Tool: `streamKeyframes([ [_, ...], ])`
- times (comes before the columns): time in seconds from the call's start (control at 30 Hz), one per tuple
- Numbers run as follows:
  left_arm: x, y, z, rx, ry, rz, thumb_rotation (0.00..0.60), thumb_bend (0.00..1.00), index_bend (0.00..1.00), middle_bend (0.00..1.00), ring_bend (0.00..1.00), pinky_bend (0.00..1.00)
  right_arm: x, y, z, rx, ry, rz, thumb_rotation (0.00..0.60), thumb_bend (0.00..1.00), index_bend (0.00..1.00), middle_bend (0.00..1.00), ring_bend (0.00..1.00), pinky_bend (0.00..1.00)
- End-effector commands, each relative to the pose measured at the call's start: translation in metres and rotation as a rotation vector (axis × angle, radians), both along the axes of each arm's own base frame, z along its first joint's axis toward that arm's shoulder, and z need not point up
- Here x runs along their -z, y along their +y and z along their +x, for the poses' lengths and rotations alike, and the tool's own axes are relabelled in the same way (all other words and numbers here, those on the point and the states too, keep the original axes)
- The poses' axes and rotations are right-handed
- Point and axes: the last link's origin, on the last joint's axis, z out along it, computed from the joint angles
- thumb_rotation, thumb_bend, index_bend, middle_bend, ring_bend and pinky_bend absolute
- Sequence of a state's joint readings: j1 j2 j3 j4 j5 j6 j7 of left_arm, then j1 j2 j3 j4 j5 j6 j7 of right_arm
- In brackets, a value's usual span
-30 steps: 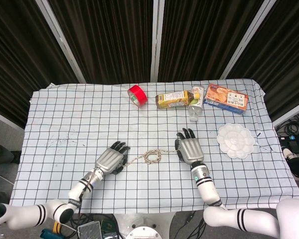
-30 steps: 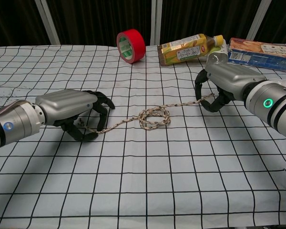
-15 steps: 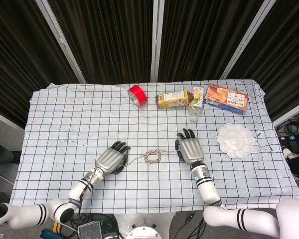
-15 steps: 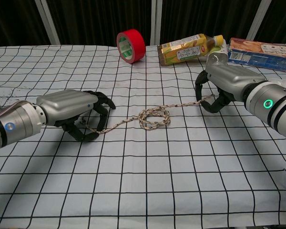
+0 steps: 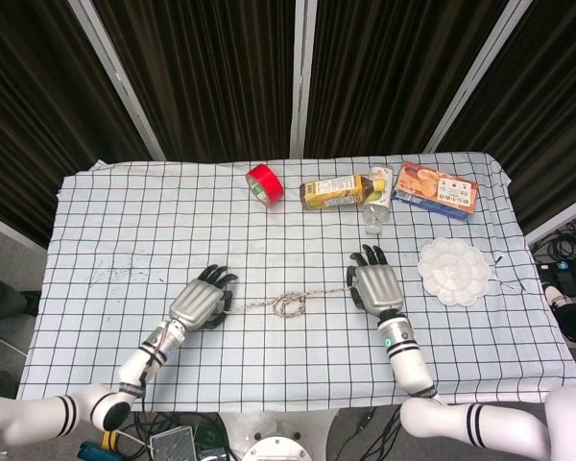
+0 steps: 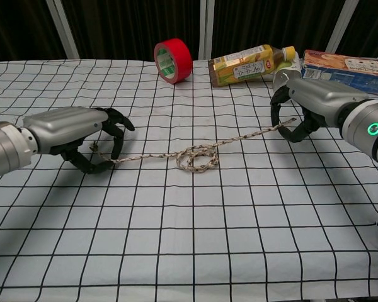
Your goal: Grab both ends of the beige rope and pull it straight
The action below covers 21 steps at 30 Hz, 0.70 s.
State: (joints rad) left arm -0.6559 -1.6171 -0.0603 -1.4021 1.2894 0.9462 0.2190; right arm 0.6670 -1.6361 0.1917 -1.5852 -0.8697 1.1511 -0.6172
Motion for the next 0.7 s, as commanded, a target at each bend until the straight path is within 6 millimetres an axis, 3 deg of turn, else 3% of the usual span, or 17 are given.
streamKeyframes([
  [0.03,-0.013,0.000,-0.016,-0.036,-0.007,0.034,0.600,0.40,0.58,0.13,0.00,0.00,-0.014,0.000,-0.012,0.023,-0.009,-0.014,0.600,0.46,0.56,0.18,0.00,0.00],
  [0.43,-0.057,0.001,-0.064,-0.156,-0.009,0.137,0.600,0.40,0.58,0.13,0.00,0.00,-0.049,0.009,-0.052,0.102,-0.003,-0.064,0.600,0.46,0.56,0.18,0.00,0.00],
  [0.7,-0.072,-0.007,-0.089,-0.216,-0.002,0.171,0.600,0.40,0.58,0.13,0.00,0.00,-0.064,0.014,-0.076,0.157,0.017,-0.092,0.600,0.46,0.56,0.18,0.00,0.00],
])
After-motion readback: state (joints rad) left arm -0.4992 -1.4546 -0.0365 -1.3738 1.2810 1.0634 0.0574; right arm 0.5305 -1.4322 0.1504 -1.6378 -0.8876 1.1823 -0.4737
